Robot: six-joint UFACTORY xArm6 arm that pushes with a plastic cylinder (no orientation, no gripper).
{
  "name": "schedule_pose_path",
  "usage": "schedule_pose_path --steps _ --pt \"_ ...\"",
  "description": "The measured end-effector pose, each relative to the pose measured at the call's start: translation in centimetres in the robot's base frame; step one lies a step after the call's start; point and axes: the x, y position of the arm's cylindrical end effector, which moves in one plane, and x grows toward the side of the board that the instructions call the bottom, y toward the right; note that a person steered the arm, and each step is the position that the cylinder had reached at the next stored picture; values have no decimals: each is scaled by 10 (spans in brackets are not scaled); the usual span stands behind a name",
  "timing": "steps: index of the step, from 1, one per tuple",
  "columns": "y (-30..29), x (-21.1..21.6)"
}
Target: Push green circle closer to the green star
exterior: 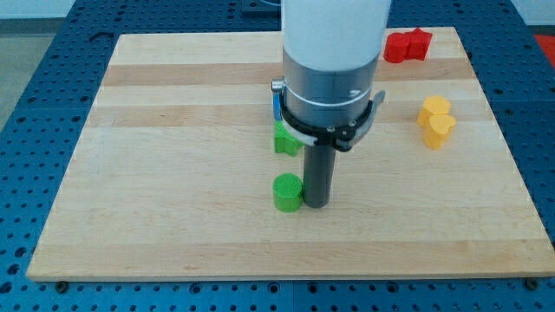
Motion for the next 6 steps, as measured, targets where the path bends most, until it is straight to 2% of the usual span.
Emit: schedule_pose_path --steps 2,3,4,5,6 --pt "2 40" --pt "-15 39" --pt "-40 27" --pt "-40 22" --pt "-40 -12"
